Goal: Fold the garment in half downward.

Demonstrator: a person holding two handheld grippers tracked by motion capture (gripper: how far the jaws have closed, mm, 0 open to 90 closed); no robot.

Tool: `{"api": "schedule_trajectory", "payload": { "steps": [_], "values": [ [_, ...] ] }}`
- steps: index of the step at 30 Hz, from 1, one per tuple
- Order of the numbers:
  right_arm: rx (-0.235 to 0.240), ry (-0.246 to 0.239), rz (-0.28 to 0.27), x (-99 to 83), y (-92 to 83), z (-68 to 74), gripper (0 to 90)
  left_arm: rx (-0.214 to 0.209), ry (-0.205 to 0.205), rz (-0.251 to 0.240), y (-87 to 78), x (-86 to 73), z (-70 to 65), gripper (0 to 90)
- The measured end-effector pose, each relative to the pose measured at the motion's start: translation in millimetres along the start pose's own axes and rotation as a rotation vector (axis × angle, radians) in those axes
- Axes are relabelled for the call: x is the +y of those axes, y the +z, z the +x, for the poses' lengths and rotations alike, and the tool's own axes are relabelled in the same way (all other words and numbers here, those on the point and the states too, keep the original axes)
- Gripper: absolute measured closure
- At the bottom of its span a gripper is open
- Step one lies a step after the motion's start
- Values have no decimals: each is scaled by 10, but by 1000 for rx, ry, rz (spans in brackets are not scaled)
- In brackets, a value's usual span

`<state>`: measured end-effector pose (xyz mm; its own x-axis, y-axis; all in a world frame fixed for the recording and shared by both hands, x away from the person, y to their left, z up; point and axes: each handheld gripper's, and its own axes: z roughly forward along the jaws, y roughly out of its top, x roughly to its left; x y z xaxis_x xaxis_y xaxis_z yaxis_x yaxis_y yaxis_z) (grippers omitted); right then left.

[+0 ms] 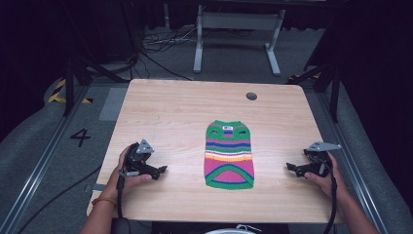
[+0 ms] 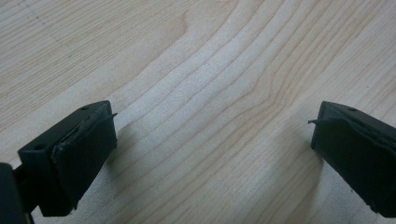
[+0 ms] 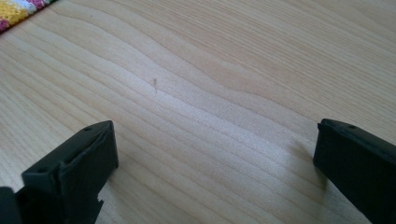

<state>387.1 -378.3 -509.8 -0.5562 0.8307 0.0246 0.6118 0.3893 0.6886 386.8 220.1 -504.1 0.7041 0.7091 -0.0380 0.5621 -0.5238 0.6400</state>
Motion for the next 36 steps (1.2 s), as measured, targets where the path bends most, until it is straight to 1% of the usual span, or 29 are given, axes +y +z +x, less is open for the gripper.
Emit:
{"api": "schedule_trajectory", "payload": {
  "steps": [16, 19, 20, 22, 23, 24, 25, 26, 27, 28, 29, 30, 31, 32, 33, 34, 35, 36],
  "values": [
    [-4, 0, -1, -4, -5, 4, 4, 2, 5, -3, -6, -4, 8, 10],
    [-5, 2, -1, -2, -4, 2, 4, 7, -13, -5, -14, -5, 11, 29],
    [-6, 2, -1, -1, -3, 2, 4, 13, -13, -7, -18, -2, 17, 38],
    [-2, 0, -1, 0, -3, -1, 8, 18, -31, -16, -31, -1, 35, 92],
    [2, -5, -3, 1, -3, -6, 18, 28, -27, -20, -39, 4, 48, 124],
    [0, -7, -6, 4, -5, -9, 36, 33, -33, -26, -43, 8, 54, 157],
    [2, -4, -7, 11, -9, -12, 70, 34, -36, -16, -43, 21, 63, 184],
    [3, -4, -5, 21, -15, -19, 109, 28, -51, -6, -41, 40, 71, 179],
    [5, -4, -7, 35, -24, -26, 190, 34, -46, -5, -53, 65, 82, 175],
    [7, -9, -8, 54, -40, -32, 253, 29, -48, -17, -67, 83, 83, 185],
    [6, -10, -5, 70, -48, -34, 224, 19, -44, -23, -93, 108, 91, 198],
    [1, -32, -13, 86, -64, -28, 242, 23, -37, -25, -110, 125, 88, 212],
    [8, -41, -12, 101, -73, -22, 280, 24, -25, -18, -125, 141, 99, 216],
    [18, -37, -11, 117, -77, -24, 269, 15, -35, -17, -141, 153, 98, 215],
    [24, -31, -14, 139, -89, -22, 274, 8, -33, -20, -157, 164, 104, 222],
    [32, -29, -19, 163, -101, -20, 285, 10, -28, -16, -173, 178, 110, 233],
    [35, -35, -16, 191, -113, -18, 286, 21, -26, -19, -187, 207, 126, 238],
    [37, -53, -17, 234, -126, -14, 295, 13, -37, -20, -193, 225, 133, 238]
  ]
}}
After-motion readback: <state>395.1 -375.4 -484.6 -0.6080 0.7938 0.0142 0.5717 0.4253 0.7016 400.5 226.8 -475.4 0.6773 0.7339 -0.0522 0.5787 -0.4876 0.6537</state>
